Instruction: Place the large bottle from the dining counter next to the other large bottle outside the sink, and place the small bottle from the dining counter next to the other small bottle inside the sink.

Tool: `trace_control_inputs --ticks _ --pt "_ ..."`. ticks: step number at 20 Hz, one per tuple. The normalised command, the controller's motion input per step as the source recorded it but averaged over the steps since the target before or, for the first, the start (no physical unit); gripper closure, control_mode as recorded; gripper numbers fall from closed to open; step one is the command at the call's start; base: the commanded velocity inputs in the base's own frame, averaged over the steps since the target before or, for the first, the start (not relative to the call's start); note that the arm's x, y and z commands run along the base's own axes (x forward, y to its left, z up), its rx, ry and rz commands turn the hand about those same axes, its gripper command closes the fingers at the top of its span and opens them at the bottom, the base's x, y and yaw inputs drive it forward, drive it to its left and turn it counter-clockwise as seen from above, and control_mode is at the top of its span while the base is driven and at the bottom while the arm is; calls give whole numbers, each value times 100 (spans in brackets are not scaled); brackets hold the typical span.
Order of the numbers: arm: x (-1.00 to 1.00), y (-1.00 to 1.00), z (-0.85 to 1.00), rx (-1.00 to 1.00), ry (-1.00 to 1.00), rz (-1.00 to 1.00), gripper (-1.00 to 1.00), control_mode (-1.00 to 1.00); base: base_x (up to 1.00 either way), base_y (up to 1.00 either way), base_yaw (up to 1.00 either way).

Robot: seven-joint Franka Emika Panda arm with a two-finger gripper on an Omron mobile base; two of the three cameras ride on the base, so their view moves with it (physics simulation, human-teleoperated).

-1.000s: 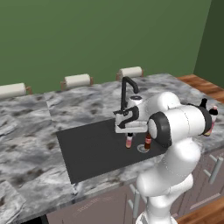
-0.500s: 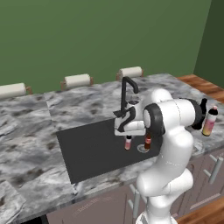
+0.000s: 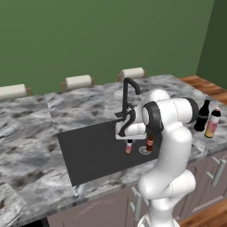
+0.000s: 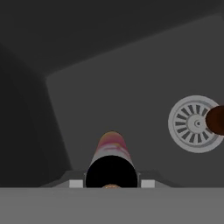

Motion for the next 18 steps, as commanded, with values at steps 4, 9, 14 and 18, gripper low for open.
trace_control_inputs --ticks 4,9,14,18 --pt "0 0 -31 0 0 -2 100 -100 0 0 0" --pt "0 0 -42 0 2 -2 100 -100 0 0 0" --pt "-2 -1 -40 0 11 -3 100 -100 0 0 0" --pt "-24 -10 -6 0 11 -3 100 -100 0 0 0"
